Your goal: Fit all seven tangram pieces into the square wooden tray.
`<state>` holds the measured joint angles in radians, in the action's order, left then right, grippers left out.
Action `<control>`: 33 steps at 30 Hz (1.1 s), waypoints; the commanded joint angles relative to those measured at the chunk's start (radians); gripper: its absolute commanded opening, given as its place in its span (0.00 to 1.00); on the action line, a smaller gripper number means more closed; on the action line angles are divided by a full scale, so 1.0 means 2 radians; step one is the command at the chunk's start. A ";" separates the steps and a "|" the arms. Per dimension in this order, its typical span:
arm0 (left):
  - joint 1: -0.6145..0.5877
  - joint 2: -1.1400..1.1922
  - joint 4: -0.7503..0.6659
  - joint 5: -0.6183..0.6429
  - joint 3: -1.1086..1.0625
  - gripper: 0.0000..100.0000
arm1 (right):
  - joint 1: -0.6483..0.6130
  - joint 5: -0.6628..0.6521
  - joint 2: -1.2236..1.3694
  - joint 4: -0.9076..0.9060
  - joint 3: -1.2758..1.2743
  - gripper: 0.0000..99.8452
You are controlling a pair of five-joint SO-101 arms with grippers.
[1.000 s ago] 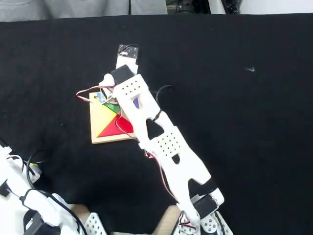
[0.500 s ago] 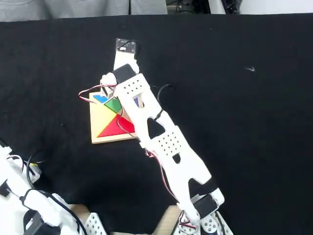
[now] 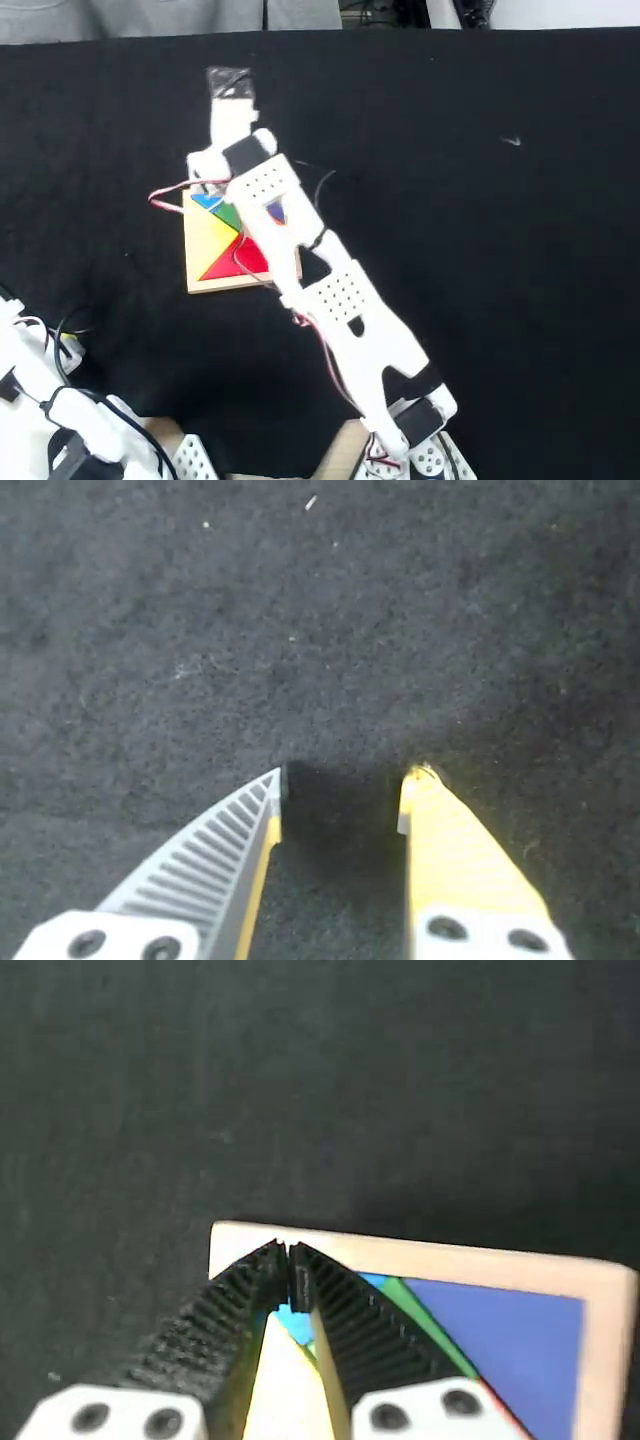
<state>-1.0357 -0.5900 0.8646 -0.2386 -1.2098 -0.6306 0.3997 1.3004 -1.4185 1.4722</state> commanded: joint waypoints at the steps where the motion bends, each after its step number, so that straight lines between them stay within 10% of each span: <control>1: -0.004 -0.012 -0.005 -0.001 0.002 0.19 | -0.020 -0.024 -0.009 0.012 0.018 0.01; 33: -0.004 -0.012 -0.005 -0.001 0.002 0.19 | 0.036 -0.021 -0.003 -0.082 0.100 0.01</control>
<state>-1.0357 -0.5900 0.8646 -0.2386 -1.2098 -0.6076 0.3598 1.3311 -1.5689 1.5888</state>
